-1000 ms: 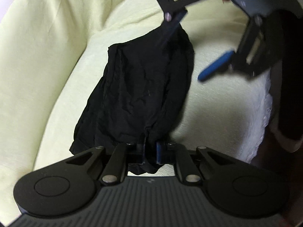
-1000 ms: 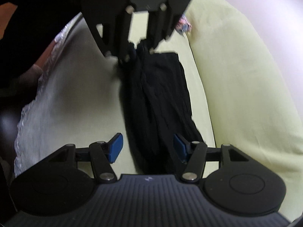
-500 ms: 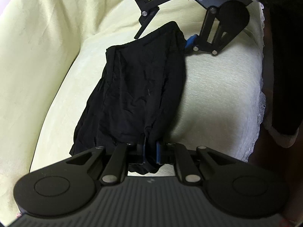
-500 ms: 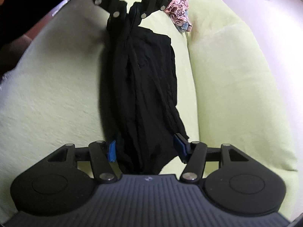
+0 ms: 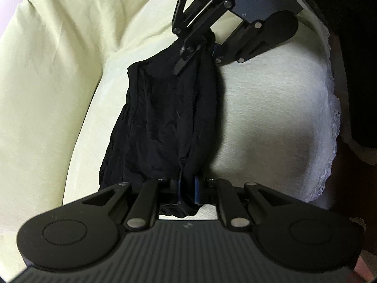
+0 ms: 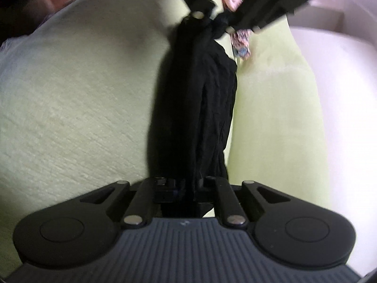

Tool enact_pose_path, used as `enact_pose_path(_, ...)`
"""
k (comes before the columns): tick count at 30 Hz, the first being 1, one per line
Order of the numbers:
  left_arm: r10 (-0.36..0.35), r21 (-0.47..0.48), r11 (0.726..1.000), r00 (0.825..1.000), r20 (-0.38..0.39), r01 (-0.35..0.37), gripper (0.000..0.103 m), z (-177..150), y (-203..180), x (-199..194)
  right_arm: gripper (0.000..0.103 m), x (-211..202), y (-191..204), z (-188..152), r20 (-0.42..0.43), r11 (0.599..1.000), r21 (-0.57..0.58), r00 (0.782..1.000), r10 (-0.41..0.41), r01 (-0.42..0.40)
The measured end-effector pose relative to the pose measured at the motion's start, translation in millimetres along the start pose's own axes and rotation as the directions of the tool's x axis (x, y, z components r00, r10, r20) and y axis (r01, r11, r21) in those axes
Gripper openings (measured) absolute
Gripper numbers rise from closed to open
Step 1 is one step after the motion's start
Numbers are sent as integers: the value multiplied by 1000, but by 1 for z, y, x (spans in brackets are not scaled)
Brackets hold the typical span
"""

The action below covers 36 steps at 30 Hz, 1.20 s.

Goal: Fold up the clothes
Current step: 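Grasp the bundle edge with the right gripper beside the left gripper, then lift the hanging trousers with both grippers and carry them to the white chair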

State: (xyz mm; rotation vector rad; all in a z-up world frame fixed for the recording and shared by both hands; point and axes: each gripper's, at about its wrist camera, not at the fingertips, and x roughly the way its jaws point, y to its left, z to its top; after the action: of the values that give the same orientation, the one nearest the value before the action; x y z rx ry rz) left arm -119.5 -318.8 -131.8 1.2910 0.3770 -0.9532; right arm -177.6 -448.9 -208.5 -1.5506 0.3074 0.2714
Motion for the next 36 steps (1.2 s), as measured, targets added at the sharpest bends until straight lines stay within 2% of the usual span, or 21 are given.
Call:
enact_pose_path(2, 7, 12, 1000, 1000, -3, -7, 8, 1, -1, 0, 8, 0, -11, 2, -11, 996, 76, 999, 45, -44)
enact_pose_path(5, 13, 69, 998, 1000, 0, -13, 8, 0, 1, -5, 7, -6, -29, 4, -21, 989, 118, 995, 93, -90)
enact_pose_path(7, 38, 117, 992, 999, 14, -39, 8, -1, 6, -17, 7, -15, -43, 6, -22, 987, 125, 994, 106, -103)
enact_pose_path(12, 53, 154, 986, 996, 78, -64, 7, 2, 45, -48, 6, -39, -85, 12, -48, 979, 173, 992, 120, -110)
enact_pose_path(17, 23, 230, 972, 988, 150, -58, 7, 9, 72, -80, 6, -63, -129, 14, -80, 936, 307, 975, 206, -172)
enact_pose_path(23, -40, 291, 956, 973, 229, -29, 7, 24, 91, -118, 6, -105, -166, 12, -122, 890, 403, 951, 284, -214)
enact_pose_path(27, -54, 331, 943, 959, 277, -42, 7, 51, 96, -134, 6, -127, -190, 13, -176, 886, 425, 943, 281, -185)
enact_pose_path(31, -55, 371, 926, 945, 323, -74, 7, 71, 88, -159, 6, -164, -196, 9, -233, 880, 459, 939, 254, -124)
enact_pose_path(36, -66, 448, 886, 923, 379, -121, 7, 111, 76, -184, 6, -209, -203, -7, -315, 854, 521, 927, 204, -11)
